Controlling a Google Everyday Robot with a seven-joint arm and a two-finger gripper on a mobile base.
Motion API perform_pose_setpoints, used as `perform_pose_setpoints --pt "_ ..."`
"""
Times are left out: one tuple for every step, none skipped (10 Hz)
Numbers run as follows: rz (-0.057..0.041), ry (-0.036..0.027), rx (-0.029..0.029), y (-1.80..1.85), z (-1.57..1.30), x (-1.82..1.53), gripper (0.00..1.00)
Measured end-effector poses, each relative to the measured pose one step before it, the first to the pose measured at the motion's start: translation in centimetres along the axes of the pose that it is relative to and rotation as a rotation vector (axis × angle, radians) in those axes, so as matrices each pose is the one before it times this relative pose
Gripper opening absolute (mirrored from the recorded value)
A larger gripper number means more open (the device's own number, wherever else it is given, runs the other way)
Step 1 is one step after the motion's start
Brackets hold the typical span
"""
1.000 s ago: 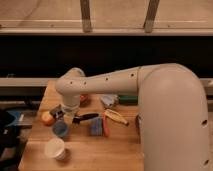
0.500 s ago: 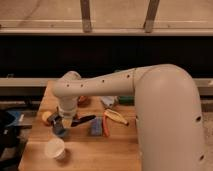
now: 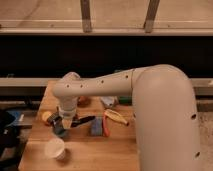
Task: Place brush in plastic cup
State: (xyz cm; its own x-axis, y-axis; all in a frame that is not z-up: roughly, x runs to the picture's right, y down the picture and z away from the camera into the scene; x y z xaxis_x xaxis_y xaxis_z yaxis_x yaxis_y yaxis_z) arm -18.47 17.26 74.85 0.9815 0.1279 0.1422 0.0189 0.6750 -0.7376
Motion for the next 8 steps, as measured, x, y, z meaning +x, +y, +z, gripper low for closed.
perform_pose_setpoints --pt "-0.00074 -0.0027 0.00063 -0.139 0.164 0.11 0.0" --pt "-0.00636 -0.00244 0.00153 -0.15 0.05 -0.079 0.0" --pt "-0.00776 0.00313 -0.00097 -0.058 0.096 -0.131 0.0" --pt "-0.00644 0.00439 -0.00352 0.063 0.152 -0.221 0.0" --pt "-0.00221 0.00361 -0.00364 0.089 0.124 -0.016 0.0" --pt "0.00026 0.00429 -0.00697 0.126 0.188 0.224 0.0" --pt "-0.00086 0.00024 -0.00712 0.021 0.23 0.098 0.0" --pt "-0.00549 -0.00296 -0.00473 -0.118 0.257 -0.091 0.0"
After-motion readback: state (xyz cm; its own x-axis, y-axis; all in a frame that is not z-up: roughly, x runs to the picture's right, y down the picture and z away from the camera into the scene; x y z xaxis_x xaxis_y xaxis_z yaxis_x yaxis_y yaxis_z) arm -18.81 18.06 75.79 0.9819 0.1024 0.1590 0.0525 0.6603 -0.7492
